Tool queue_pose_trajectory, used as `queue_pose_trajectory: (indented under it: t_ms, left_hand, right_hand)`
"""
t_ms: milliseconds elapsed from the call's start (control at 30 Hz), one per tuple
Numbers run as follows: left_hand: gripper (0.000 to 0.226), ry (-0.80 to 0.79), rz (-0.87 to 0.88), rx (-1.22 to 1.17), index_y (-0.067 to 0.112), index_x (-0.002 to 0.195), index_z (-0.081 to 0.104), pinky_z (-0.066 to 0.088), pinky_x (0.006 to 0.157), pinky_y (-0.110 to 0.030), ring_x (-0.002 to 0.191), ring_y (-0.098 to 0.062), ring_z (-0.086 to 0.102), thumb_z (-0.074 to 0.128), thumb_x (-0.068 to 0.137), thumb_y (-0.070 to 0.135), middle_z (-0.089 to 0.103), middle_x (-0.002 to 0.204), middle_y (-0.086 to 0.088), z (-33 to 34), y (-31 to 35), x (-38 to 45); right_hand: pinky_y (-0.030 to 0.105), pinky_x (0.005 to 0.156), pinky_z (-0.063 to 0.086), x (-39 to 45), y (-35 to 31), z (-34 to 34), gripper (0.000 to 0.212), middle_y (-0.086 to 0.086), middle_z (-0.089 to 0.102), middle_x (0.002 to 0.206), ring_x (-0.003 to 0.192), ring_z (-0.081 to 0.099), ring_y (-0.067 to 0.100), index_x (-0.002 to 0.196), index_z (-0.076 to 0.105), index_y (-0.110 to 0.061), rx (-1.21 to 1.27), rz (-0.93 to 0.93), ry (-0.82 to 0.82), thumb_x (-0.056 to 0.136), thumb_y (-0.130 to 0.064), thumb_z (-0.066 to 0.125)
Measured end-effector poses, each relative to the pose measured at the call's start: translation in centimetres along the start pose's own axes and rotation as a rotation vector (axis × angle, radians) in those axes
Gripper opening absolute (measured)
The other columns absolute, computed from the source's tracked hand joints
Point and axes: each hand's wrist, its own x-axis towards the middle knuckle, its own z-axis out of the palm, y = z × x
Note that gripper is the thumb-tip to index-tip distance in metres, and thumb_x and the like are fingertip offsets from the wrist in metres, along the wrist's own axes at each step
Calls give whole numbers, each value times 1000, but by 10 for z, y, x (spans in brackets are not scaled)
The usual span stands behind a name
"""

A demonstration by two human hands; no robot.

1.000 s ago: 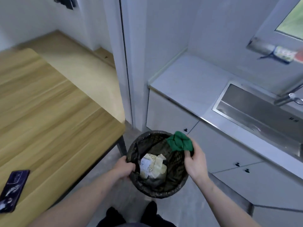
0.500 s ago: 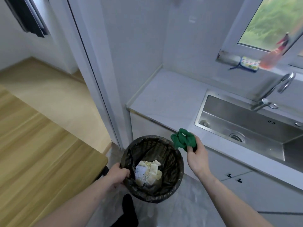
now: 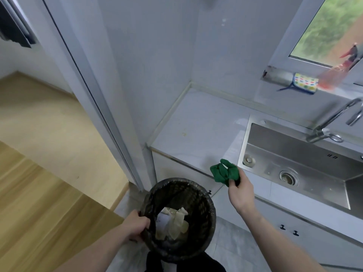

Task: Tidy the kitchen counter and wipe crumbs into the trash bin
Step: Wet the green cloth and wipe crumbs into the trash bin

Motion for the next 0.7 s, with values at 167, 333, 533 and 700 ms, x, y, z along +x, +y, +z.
queue_pose_trajectory:
  t_ms: [167,333,533,700]
  left_hand:
    - [62,19,-47,-93,9,118,46,56,84,-63,101,-44,63,59,58,4,51,116,-21,-4,15,28]
    - [57,62,-138,-161,12,114,47,58,84,-61,102,-42,63,58,59,4,52,116,-20,4,35,31]
    - [40,138,-206,-206,10,108,46,60,79,-62,93,-40,66,57,70,2,52,115,-20,14,57,35]
    - [36,190,-222,-234,14,106,47,60,74,-63,88,-41,70,56,73,1,56,113,-22,26,55,38]
  right_hand:
    - [37,96,50,40,0,7,53,-10,68,119,108,61,17,134,55,-37,-34,18,-49,92,-4,48]
    - [37,97,50,88,5,6,53,-12,67,120,110,61,16,133,55,-38,-43,-2,-97,92,-5,47]
    - [33,90,48,166,11,3,60,-21,65,119,108,60,8,129,50,-49,-77,-66,-99,88,-5,44]
    - [33,92,47,209,24,9,71,-19,62,126,110,59,10,135,49,-47,-171,-113,-162,79,-3,43]
